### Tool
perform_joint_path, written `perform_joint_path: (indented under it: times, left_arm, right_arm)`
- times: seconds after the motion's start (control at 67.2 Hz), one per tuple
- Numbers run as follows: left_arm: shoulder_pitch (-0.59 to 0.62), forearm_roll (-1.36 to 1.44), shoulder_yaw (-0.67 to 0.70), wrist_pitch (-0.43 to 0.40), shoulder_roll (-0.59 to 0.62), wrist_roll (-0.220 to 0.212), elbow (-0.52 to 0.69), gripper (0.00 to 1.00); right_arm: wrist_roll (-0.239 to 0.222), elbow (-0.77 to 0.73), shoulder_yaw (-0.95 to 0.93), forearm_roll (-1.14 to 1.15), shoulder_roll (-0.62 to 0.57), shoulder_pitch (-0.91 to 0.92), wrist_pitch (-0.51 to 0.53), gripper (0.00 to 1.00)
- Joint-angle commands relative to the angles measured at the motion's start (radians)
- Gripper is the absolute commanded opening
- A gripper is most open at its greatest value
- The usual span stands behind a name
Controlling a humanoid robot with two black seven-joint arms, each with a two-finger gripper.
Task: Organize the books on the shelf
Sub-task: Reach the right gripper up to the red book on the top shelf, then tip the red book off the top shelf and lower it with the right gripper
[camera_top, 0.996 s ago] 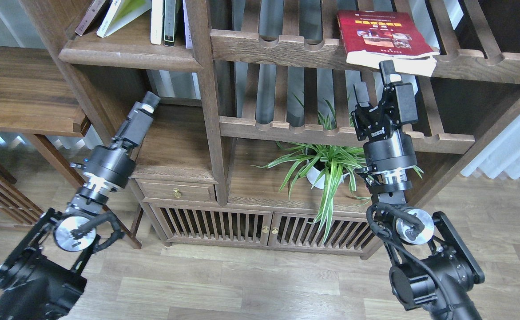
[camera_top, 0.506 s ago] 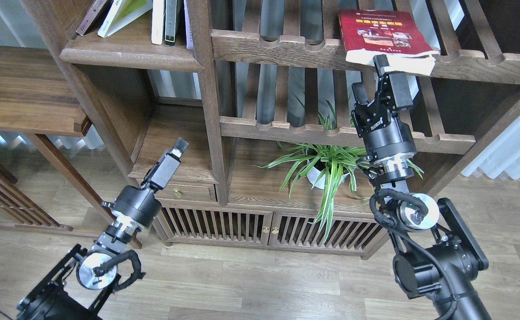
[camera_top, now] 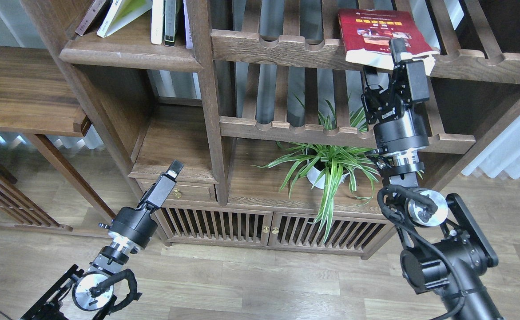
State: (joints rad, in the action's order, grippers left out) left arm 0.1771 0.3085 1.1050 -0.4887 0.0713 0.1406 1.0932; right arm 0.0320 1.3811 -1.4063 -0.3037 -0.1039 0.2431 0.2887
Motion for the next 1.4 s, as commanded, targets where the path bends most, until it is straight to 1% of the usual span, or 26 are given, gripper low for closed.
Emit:
perform_joint_path:
  times: [0.0,0.104,0.149,0.164,0.238,0.297,0.372,0.61,0.714,0.788,0.818,0.833,0.848,0.863,0.877,0.952,1.026,1.071,1.1,1.13,1.16,1.175,1.19,1.264,1.383]
  left_arm:
    - [-0.001,0.000,0.007,0.000,0.001,0.001,0.001,0.99]
    - [-0.002,0.000,0.012,0.000,0.010,-0.007,0.002,0.99]
    - [-0.004,0.000,0.010,0.000,0.024,-0.024,0.004,0.99]
    - [-0.011,-0.002,0.012,0.000,0.031,-0.050,0.002,0.99]
    - [-0.013,-0.008,0.013,0.000,0.028,-0.065,-0.003,0.99]
    - [-0.013,-0.011,0.013,0.000,0.025,-0.065,-0.004,0.99]
    - [-0.015,-0.017,0.018,0.000,0.028,-0.065,-0.007,0.99]
    - [-0.036,-0.015,0.019,0.000,0.036,-0.065,-0.032,1.00]
    - [-0.038,-0.015,0.024,0.000,0.036,-0.064,-0.042,1.00]
    - [-0.039,-0.017,0.030,0.000,0.036,-0.059,-0.044,1.00]
    - [-0.039,-0.017,0.035,0.000,0.036,-0.059,-0.044,1.00]
    - [-0.039,-0.017,0.045,0.000,0.036,-0.059,-0.044,1.00]
    - [-0.039,-0.017,0.050,0.000,0.036,-0.059,-0.044,1.00]
    - [-0.039,-0.015,0.052,0.000,0.036,-0.059,-0.044,1.00]
    - [-0.039,-0.015,0.053,0.000,0.035,-0.061,-0.044,1.00]
    - [-0.036,-0.015,0.058,0.000,0.035,-0.061,-0.049,1.00]
    - [-0.030,-0.015,0.058,0.000,0.033,-0.068,-0.049,1.00]
    - [-0.028,-0.015,0.055,0.000,0.033,-0.072,-0.049,1.00]
    - [-0.028,-0.012,0.053,0.000,0.033,-0.072,-0.049,1.00]
    - [-0.028,-0.012,0.053,0.000,0.033,-0.072,-0.049,1.00]
    - [-0.028,-0.011,0.049,0.000,0.035,-0.072,-0.049,1.00]
    - [-0.028,-0.011,0.049,0.000,0.035,-0.072,-0.049,1.00]
    - [-0.028,-0.011,0.047,0.000,0.035,-0.072,-0.049,1.00]
    - [-0.031,-0.011,0.045,0.000,0.036,-0.073,-0.049,1.00]
    - [-0.034,-0.011,0.047,0.000,0.038,-0.073,-0.050,1.00]
  right_arm:
    - [-0.001,0.003,0.004,-0.003,-0.022,0.001,-0.048,0.98]
    - [-0.003,0.015,0.003,-0.005,-0.023,0.001,-0.098,0.98]
    - [-0.003,0.021,0.003,-0.008,-0.023,0.001,-0.114,0.98]
    - [-0.003,0.027,0.003,-0.014,-0.023,0.007,-0.126,0.98]
    - [-0.003,0.029,0.003,-0.020,-0.023,0.019,-0.132,0.98]
    - [-0.003,0.029,0.004,-0.020,-0.023,0.035,-0.138,0.97]
    - [-0.003,0.030,0.004,-0.020,-0.023,0.051,-0.174,0.97]
    - [-0.001,0.036,-0.002,-0.020,-0.026,0.110,-0.327,0.96]
    - [-0.001,0.047,-0.002,-0.020,-0.026,0.111,-0.359,0.93]
    - [-0.001,0.049,-0.002,-0.020,-0.026,0.111,-0.364,0.90]
    - [-0.001,0.049,-0.002,-0.020,-0.026,0.111,-0.364,0.87]
    - [0.000,0.053,-0.002,-0.020,-0.025,0.111,-0.362,0.79]
    - [0.000,0.055,-0.003,-0.020,-0.025,0.111,-0.362,0.74]
    - [0.000,0.055,-0.003,-0.020,-0.023,0.111,-0.362,0.73]
    - [0.002,0.055,-0.003,-0.020,-0.023,0.111,-0.359,0.70]
    - [0.002,0.055,-0.005,-0.020,-0.020,0.111,-0.352,0.62]
    - [0.003,0.055,-0.005,-0.020,-0.017,0.111,-0.350,0.57]
    - [0.006,0.055,-0.005,-0.020,-0.017,0.111,-0.347,0.49]
    - [0.009,0.055,-0.005,-0.020,-0.017,0.111,-0.339,0.39]
    - [0.011,0.055,-0.006,-0.020,-0.017,0.111,-0.332,0.32]
    - [0.016,0.055,-0.013,-0.021,-0.017,0.110,-0.306,0.14]
    - [0.016,0.055,-0.016,-0.021,-0.017,0.110,-0.298,0.10]
    - [0.020,0.055,-0.023,-0.023,-0.016,0.108,-0.275,0.02]
    - [0.029,0.050,-0.029,-0.029,-0.011,0.108,-0.243,0.03]
    - [0.031,0.050,-0.036,-0.031,-0.010,0.107,-0.226,0.03]
